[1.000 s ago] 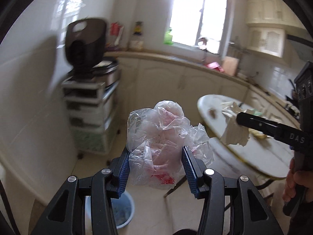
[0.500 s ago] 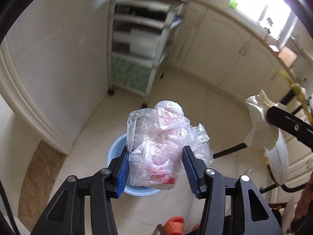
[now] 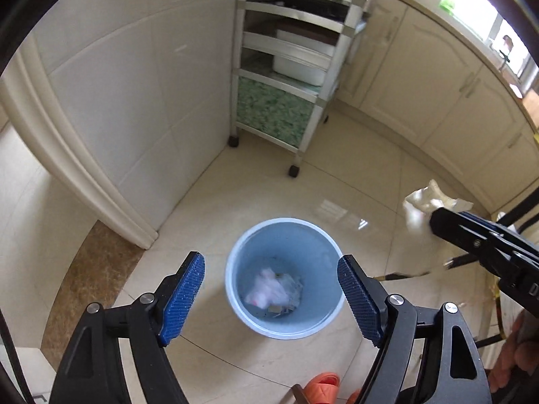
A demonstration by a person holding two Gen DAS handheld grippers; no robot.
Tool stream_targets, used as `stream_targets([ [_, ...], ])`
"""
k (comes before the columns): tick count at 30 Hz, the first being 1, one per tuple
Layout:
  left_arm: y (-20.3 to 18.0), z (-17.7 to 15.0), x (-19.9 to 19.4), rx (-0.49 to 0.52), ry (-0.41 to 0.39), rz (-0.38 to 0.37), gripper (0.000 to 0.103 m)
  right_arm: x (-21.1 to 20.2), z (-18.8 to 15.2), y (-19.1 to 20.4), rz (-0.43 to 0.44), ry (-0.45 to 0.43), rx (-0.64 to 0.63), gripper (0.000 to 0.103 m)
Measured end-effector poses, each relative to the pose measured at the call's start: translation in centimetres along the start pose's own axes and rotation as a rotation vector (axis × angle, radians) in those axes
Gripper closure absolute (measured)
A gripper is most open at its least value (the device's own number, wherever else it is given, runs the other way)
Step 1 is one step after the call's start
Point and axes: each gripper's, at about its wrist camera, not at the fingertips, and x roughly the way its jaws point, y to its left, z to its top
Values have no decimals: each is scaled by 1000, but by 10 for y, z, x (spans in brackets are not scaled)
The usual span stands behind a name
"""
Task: Collect trash
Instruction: 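Carry both items over the blue bin and open both tools to drop them, then move both tools back to the table toward the yellow packet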
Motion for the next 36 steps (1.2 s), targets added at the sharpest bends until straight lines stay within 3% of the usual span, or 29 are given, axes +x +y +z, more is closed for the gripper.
stream_targets([
  [4,3,-4,-23,-9,-39,8,25,-4,3,6,-9,-24,-4,55],
  [7,1,-9,-48,-12,-73,3,25,-20,4,11,-15,-55,-10,53],
  [14,-35,-18,-111,39,-188,-31,22,-100,0,23,-113,-183,-45,42],
  [21,-104,-33,-174,154,-313,-110,13,-219,-22,24,-240,-367,-47,26],
  [25,-145,-49,-206,223,-366,-175,6,-291,-47,11,-294,-477,-13,9],
  [36,-288,-74,-250,488,-391,-364,2,-435,-119,-69,-522,-616,186,1],
])
